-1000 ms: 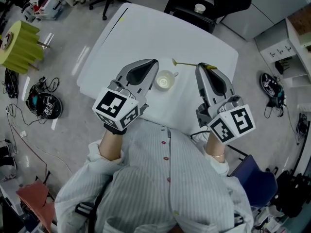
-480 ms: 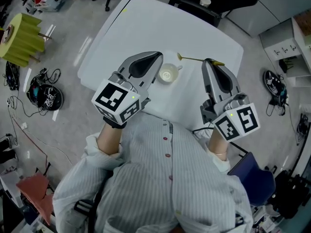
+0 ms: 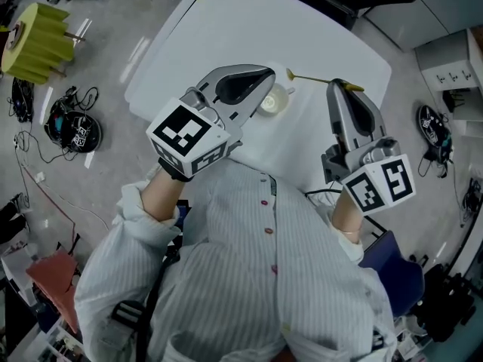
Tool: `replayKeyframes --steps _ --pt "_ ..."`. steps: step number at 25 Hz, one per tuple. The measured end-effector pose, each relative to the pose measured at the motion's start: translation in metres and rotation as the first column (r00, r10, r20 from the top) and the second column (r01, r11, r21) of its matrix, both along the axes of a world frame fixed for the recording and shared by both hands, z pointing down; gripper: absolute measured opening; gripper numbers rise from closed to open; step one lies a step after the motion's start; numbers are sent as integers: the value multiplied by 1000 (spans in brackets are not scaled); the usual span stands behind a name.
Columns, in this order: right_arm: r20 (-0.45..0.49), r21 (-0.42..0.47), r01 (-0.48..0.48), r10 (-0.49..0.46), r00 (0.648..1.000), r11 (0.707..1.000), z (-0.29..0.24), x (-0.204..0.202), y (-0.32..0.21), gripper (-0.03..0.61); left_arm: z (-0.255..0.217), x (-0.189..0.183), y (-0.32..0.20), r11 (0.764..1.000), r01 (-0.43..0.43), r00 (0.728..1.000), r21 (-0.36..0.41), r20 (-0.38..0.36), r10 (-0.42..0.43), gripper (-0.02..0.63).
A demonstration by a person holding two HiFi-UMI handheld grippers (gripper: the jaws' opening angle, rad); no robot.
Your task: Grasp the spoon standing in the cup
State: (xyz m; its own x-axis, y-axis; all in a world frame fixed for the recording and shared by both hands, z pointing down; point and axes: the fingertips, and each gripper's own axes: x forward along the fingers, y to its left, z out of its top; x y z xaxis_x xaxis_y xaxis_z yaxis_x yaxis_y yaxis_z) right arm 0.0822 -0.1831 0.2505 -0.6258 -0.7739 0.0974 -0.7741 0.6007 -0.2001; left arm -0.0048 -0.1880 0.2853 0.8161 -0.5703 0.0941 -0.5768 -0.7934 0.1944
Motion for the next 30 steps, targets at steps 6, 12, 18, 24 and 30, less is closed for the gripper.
replayKeyframes --steps 6,12,18,24,30 --pt "-11 0 8 -8 1000 1000 1 1 -2 12 0 6 -1 1000 -30 999 3 11 30 8" --pt "-16 -3 5 -5 1000 1000 3 -2 -4 12 -2 1 -3 999 -35 999 5 6 35 8" --pt "-14 -7 1 -1 1000 1000 6 1 -5 12 1 5 -2 999 -51 999 3 20 51 8" --pt "-14 -11 7 -8 1000 1000 8 1 -5 12 3 5 -2 999 -51 998 -1 27 51 8" --pt "-14 -13 11 -11 1000 1000 6 0 -4 12 2 4 -1 999 -51 998 -4 32 51 8"
